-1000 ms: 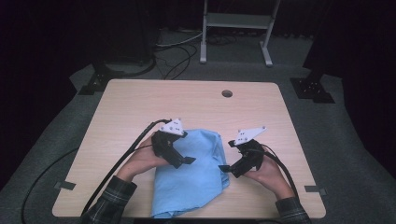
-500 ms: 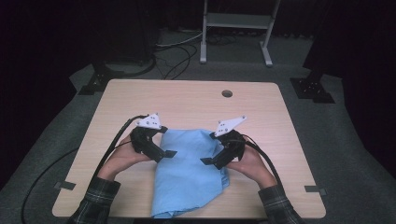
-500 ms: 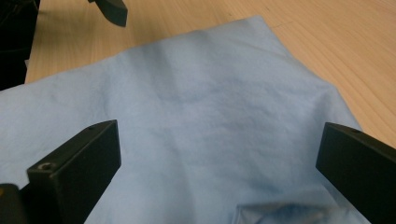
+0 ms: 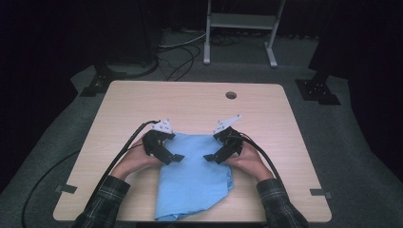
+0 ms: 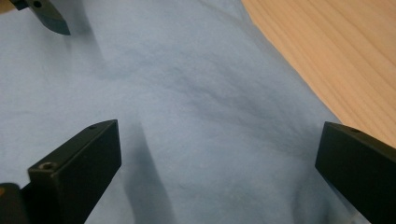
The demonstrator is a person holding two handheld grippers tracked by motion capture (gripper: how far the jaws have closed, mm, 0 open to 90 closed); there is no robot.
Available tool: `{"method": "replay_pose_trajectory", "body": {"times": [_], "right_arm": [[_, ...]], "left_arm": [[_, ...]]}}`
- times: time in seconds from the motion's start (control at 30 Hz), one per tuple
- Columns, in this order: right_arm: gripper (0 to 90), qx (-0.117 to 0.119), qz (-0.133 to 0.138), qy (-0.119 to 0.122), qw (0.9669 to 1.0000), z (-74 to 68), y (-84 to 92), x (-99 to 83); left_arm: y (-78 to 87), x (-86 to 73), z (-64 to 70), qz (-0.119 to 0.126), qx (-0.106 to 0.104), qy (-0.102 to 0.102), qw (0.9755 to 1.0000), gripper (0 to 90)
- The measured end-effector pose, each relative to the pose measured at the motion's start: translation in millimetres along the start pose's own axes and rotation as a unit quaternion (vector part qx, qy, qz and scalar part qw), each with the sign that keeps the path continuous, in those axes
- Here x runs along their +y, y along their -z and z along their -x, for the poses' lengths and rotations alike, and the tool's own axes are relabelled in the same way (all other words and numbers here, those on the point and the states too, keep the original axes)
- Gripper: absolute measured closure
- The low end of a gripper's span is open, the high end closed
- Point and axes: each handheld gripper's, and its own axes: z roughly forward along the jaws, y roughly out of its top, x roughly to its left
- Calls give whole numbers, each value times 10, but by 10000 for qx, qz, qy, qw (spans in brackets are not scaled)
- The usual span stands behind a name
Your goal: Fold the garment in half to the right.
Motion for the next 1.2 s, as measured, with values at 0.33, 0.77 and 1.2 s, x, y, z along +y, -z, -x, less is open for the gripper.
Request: {"method": "replay_pose_trajectory", "body": {"times": [0.33, 0.77, 1.2], "right_arm": [[0, -381, -366, 480, 9975, -74, -163, -94], [0, -201, 148, 261, 9993, -142, 200, -96], [0, 23, -218, 430, 9988, -492, 143, -400]], "left_arm": [[-146, -87, 41, -245, 250, -99, 9993, 0], [232, 5, 260, 229, 52, -292, 9993, 0], [121, -316, 525, 69, -102, -250, 9996, 0]]}}
